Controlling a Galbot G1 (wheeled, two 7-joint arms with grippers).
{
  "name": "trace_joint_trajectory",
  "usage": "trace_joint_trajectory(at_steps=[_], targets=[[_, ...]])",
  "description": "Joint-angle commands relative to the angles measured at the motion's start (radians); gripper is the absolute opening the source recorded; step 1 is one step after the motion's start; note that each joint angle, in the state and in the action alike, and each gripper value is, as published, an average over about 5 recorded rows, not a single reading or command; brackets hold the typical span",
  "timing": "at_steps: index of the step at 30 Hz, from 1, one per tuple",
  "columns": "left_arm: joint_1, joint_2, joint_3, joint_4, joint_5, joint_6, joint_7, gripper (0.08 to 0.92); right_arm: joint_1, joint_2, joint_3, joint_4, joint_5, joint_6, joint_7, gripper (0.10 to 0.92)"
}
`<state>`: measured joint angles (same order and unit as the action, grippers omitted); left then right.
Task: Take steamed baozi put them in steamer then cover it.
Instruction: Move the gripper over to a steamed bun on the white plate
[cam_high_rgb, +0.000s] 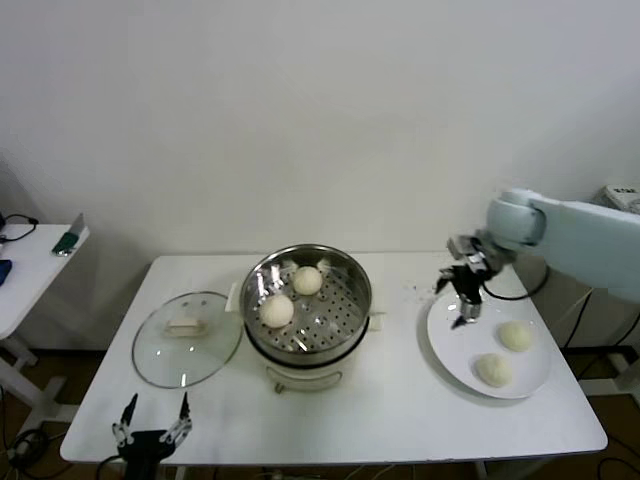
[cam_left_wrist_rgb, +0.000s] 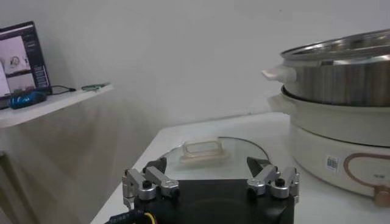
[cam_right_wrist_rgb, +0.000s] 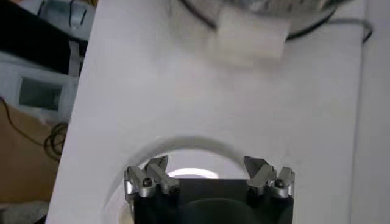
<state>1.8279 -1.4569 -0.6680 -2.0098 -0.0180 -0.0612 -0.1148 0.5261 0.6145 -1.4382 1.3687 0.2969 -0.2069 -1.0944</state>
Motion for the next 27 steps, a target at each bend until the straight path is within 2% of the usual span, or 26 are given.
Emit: trace_joint_trajectory(at_steps=[1, 12, 27], targets=[[-0.003, -0.013, 0.001, 0.001, 0.026, 0.003, -0.002, 0.823, -0.331, -0.164, 0.234, -0.046, -0.263, 0.044, -0.027, 0.823], [-0.005, -0.018, 0.002, 0.015, 0.038, 0.002, -0.002, 0.823, -0.458, -0.111, 0.349, -0.105, -0.296, 0.050, -0.012, 0.823], [0.007, -0.026, -0.001, 0.022, 0.059, -0.012, -0.001, 0.823, -0.460, -0.033, 0.353, -0.155, -0.313, 0.058, -0.012, 0.821]])
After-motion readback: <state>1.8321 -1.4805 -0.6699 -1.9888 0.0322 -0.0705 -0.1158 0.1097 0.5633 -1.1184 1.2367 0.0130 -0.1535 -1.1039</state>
